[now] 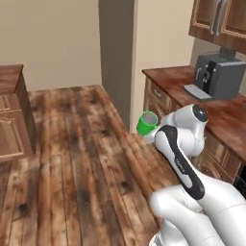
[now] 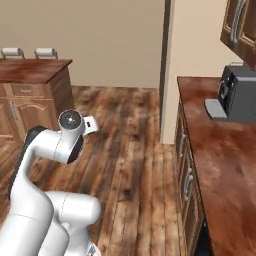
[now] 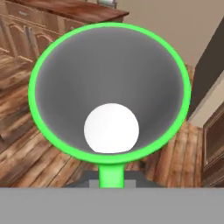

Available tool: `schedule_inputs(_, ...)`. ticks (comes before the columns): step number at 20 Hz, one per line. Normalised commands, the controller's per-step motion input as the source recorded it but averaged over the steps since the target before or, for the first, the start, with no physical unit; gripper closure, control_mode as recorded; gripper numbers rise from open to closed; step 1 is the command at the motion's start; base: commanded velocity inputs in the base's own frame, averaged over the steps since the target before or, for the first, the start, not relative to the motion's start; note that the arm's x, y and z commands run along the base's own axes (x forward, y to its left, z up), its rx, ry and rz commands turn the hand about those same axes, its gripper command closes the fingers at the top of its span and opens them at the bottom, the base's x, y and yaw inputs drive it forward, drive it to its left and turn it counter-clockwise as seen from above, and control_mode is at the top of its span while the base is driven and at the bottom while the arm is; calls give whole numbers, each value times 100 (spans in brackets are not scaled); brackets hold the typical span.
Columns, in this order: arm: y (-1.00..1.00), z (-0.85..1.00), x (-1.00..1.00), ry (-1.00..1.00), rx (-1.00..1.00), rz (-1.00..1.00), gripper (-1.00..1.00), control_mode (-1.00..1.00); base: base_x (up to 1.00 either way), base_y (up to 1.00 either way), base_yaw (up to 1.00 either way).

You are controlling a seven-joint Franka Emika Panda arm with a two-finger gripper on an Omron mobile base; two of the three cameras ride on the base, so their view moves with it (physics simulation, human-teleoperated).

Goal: Move the mug from next to the sink to the open cabinet. Then, move the bowl with the potato to the fridge to clear the area for faucet cleaning.

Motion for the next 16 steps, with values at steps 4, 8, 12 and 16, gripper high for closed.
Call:
schedule_inputs(4,0,0,0,0,0,0,100,100,0,9,53)
schedule_inputs(8,0,0,0,0,0,0,100,100,-8,1,51)
schedule_inputs(12,0,0,0,0,0,0,100,100,-17,6,81)
schedule_inputs(16,0,0,0,0,0,0,100,100,-13,13,88)
